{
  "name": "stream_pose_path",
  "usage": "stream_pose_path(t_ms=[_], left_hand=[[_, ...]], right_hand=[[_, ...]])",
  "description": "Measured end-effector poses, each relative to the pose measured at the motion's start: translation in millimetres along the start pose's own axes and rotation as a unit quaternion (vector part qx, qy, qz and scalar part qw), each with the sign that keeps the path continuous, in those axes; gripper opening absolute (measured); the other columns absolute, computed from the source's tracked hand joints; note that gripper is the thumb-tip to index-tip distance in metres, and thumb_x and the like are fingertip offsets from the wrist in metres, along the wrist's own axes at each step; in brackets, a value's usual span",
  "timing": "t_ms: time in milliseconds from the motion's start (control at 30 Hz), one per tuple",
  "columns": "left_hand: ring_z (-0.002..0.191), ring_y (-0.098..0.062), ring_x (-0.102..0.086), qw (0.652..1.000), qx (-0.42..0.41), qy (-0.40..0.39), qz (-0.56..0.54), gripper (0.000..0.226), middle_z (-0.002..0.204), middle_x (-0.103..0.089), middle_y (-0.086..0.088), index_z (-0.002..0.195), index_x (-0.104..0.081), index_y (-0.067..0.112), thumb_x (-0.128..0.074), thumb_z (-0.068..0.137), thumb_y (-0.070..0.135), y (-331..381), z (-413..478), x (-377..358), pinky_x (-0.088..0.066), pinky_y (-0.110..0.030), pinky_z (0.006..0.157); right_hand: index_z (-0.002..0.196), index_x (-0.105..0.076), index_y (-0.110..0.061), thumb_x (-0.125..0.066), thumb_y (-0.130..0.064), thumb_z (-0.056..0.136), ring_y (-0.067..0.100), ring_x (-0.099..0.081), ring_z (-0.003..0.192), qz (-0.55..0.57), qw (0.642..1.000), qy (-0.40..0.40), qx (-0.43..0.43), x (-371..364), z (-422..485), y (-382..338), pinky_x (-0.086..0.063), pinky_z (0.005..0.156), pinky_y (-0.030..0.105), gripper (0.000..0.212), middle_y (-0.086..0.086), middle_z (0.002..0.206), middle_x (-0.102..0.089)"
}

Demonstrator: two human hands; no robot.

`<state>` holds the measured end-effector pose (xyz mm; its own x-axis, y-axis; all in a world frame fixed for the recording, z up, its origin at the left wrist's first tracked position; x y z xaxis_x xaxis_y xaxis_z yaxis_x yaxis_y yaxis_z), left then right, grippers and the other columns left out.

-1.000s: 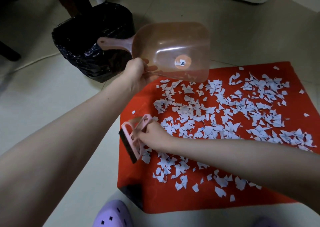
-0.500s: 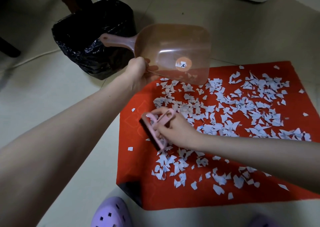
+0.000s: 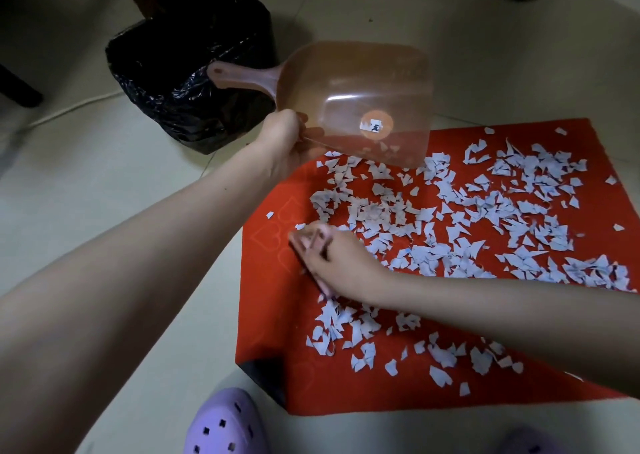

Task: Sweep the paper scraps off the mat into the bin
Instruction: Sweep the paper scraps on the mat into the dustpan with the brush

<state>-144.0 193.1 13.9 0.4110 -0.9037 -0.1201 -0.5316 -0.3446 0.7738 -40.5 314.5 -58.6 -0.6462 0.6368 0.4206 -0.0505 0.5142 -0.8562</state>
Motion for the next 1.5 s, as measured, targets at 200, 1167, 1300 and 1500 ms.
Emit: stream_pose_path(t_ms=[200, 1167, 1300, 1500], left_hand=[[0.096, -0.029, -0.067, 1.000, 0.004, -0.004, 0.003, 0.033, 0.115, -0.063, -0.019, 0.126, -0.047, 0.004, -0.029, 0.098, 0.002, -0.2, 0.7, -0.5, -0.057, -0.027, 0.049], [0.086, -0.031, -0.066, 0.999, 0.012, -0.032, -0.037, 0.028, 0.113, -0.061, -0.021, 0.117, -0.046, 0.003, -0.028, 0.095, -0.001, 3.2, 3.8, -0.2, -0.057, -0.028, 0.046], [0.081, -0.028, -0.064, 0.999, 0.006, -0.024, -0.028, 0.026, 0.112, -0.060, -0.020, 0.113, -0.045, 0.004, -0.027, 0.096, -0.001, 4.1, 3.3, 0.6, -0.055, -0.025, 0.042], [0.088, -0.029, -0.066, 0.999, 0.018, -0.031, -0.025, 0.028, 0.105, -0.061, -0.018, 0.118, -0.045, 0.004, -0.027, 0.096, 0.000, 0.1, 3.0, -3.4, -0.055, -0.026, 0.044]], right_hand=[[0.122, -0.054, -0.020, -0.049, -0.021, 0.096, 0.018, -0.066, 0.070, -0.006, 1.000, -0.006, 0.007, 8.7, -12.2, 0.5, -0.056, 0.062, 0.032, 0.026, 0.005, 0.086, -0.069], [0.102, -0.061, -0.011, -0.045, -0.005, 0.093, 0.021, -0.067, 0.075, 0.113, 0.985, 0.108, -0.075, -14.2, 81.0, -6.1, -0.045, 0.056, 0.013, 0.019, 0.007, 0.087, -0.065], [0.122, -0.054, -0.015, -0.045, -0.010, 0.096, 0.017, -0.066, 0.075, 0.083, 0.980, 0.174, -0.056, 20.7, 49.8, 5.0, -0.057, 0.071, 0.030, 0.027, -0.002, 0.087, -0.062], [0.121, -0.054, -0.022, -0.049, -0.007, 0.093, 0.025, -0.068, 0.084, 0.130, 0.987, 0.089, -0.029, 9.9, 8.1, -7.4, -0.057, 0.080, 0.046, 0.032, 0.000, 0.106, -0.063]])
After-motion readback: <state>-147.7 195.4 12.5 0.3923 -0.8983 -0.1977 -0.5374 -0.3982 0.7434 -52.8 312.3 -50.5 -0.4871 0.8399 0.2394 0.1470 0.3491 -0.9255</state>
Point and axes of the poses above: each hand's wrist, its own z-axis towards the middle knuckle, its own x-axis out of the back of the hand, y = z × x, the point moved 2 cm from there along z, towards the middle knuckle
